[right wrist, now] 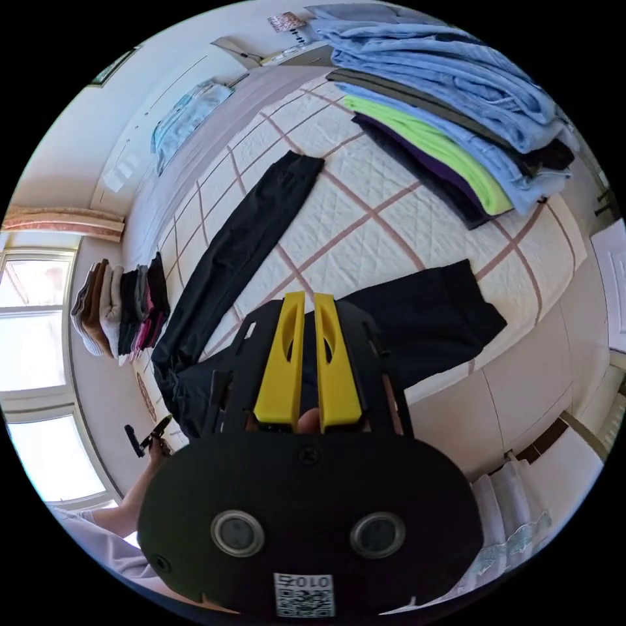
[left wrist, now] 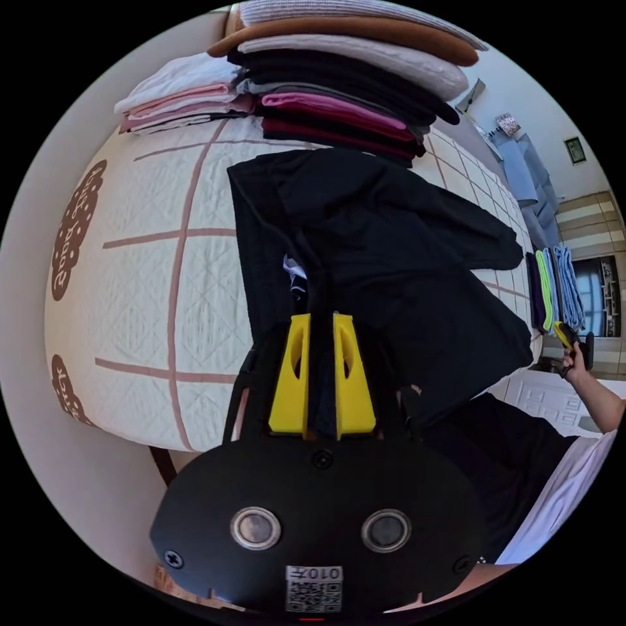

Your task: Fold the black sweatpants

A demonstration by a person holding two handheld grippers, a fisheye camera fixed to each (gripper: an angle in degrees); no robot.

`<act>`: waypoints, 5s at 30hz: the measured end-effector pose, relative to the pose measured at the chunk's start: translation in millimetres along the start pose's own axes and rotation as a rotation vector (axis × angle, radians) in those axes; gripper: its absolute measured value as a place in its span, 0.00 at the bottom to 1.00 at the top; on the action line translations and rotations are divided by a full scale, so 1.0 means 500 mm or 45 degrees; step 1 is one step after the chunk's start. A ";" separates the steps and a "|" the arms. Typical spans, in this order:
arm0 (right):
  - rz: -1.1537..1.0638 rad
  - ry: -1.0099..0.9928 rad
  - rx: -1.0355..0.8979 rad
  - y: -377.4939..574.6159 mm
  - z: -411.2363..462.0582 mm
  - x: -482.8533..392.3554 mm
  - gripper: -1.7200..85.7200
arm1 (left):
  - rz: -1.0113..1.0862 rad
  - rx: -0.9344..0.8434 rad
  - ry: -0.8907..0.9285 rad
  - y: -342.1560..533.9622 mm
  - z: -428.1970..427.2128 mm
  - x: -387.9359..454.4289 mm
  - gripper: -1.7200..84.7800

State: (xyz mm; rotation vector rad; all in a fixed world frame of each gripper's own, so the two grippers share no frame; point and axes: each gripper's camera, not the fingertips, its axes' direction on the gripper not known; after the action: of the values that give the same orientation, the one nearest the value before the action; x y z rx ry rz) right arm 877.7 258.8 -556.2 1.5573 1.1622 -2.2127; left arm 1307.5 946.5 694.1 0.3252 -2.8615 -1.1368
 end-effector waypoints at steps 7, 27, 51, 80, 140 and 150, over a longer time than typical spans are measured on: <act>-0.267 -0.010 -0.167 -0.061 0.070 -0.122 0.07 | -0.275 0.061 0.033 0.001 -0.031 -0.096 0.02; -0.625 -0.062 -0.200 -0.252 0.130 -0.444 0.08 | -0.325 -0.044 0.084 -0.243 0.019 0.006 0.02; -1.682 0.916 -0.512 -0.701 0.444 -1.077 0.17 | 0.691 0.057 -0.579 -0.529 -0.082 0.279 0.13; -1.609 0.885 -0.426 -0.679 0.451 -1.373 0.07 | 0.857 -0.079 -0.829 -0.664 0.035 0.524 0.02; -1.651 0.852 -0.025 -0.187 -0.004 -1.053 0.06 | 0.733 0.172 -0.729 -0.416 -0.098 0.549 0.02; -1.156 0.820 -0.543 0.210 0.069 -0.579 0.06 | 0.656 -0.194 -0.617 -0.106 0.030 0.578 0.02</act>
State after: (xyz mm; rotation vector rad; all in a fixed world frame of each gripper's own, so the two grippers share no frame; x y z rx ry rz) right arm 1035.5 87.1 -351.9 1.7898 2.7542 -1.5930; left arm 1032.5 858.1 636.7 -0.7490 -2.9122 -1.4458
